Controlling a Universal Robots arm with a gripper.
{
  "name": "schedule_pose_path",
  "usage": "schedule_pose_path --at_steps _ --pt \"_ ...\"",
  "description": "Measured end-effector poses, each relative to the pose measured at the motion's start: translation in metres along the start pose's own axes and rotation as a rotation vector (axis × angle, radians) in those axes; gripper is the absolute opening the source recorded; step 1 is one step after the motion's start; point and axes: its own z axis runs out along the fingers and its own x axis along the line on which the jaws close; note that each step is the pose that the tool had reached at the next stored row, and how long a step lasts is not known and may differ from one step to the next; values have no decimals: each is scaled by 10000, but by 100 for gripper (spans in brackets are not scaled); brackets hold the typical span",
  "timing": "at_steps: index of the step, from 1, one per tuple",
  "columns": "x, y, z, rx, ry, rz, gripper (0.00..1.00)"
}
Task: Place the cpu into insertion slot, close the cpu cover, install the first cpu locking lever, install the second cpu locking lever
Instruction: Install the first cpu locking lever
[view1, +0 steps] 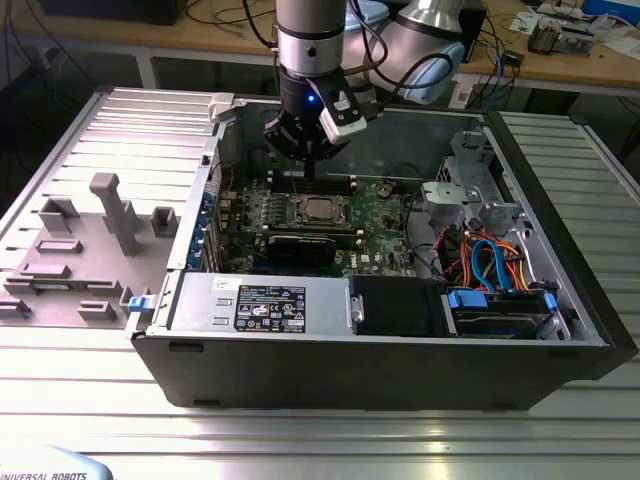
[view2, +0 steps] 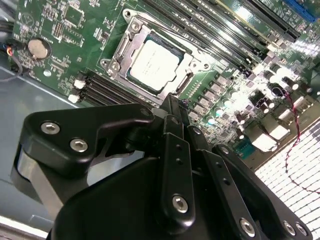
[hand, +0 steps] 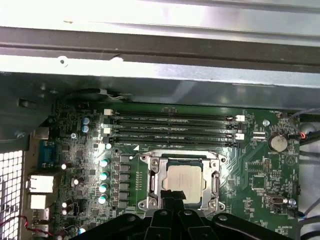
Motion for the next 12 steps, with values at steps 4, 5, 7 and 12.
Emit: schedule_pose_path --at_steps 4,5,7,12 --pt "0 0 0 2 -2 31 11" --pt "0 0 0 2 -2 32 11" --pt "0 0 0 2 -2 32 11" --pt "4 1 1 1 -2 33 11"
